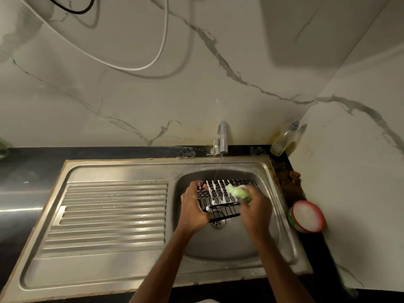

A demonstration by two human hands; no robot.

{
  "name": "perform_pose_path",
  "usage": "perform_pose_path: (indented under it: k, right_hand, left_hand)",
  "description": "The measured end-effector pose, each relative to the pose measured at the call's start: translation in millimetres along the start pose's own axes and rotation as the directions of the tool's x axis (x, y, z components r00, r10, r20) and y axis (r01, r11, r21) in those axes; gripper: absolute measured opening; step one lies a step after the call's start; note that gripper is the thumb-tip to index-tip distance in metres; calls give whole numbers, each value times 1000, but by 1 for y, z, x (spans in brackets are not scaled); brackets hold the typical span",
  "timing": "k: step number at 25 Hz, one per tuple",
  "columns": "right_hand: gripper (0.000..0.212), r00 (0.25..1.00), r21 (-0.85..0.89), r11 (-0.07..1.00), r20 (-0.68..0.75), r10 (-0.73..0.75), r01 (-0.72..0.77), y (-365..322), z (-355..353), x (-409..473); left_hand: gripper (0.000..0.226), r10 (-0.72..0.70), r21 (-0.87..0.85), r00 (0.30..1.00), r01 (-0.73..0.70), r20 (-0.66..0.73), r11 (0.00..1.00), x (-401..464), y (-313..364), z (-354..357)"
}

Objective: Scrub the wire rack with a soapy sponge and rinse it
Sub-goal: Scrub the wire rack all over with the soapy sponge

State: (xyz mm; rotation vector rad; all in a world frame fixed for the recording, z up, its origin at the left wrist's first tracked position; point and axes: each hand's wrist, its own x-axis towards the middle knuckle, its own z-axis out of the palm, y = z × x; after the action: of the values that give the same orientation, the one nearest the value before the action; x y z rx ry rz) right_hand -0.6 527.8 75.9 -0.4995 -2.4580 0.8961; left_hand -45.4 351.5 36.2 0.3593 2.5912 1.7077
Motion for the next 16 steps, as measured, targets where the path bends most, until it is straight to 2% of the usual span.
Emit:
perform_pose_path:
  k: [3, 5, 9, 12, 14, 16]
  right_hand:
    - [34, 972, 63, 974, 79, -220, 215, -28, 9, -29]
    - [36, 959, 27, 964, 100, -265, 264, -17, 5, -19]
    - [32, 999, -104, 994, -30, 39, -42, 23, -9, 17]
    - [33, 996, -151, 987, -87, 36, -49, 6, -2, 15]
    - [32, 995, -124, 991, -91, 47, -58, -3, 1, 5]
    - [29, 992, -31, 991, -13, 129, -129, -1, -4, 11]
  left_hand:
    - [65, -20, -9, 999, 20, -25, 1000, 5, 1, -5]
    - [65, -15, 2, 1000, 15, -19, 1000, 5, 4, -7]
    - [69, -52, -59, 998, 54, 42, 997, 4, 6, -16]
    - [80, -50, -99, 990, 63, 132, 993, 4, 10, -25]
    - [81, -50, -125, 982, 74, 183, 989, 1, 10, -27]
    - [80, -46, -160, 973, 84, 228, 983, 0, 11, -30]
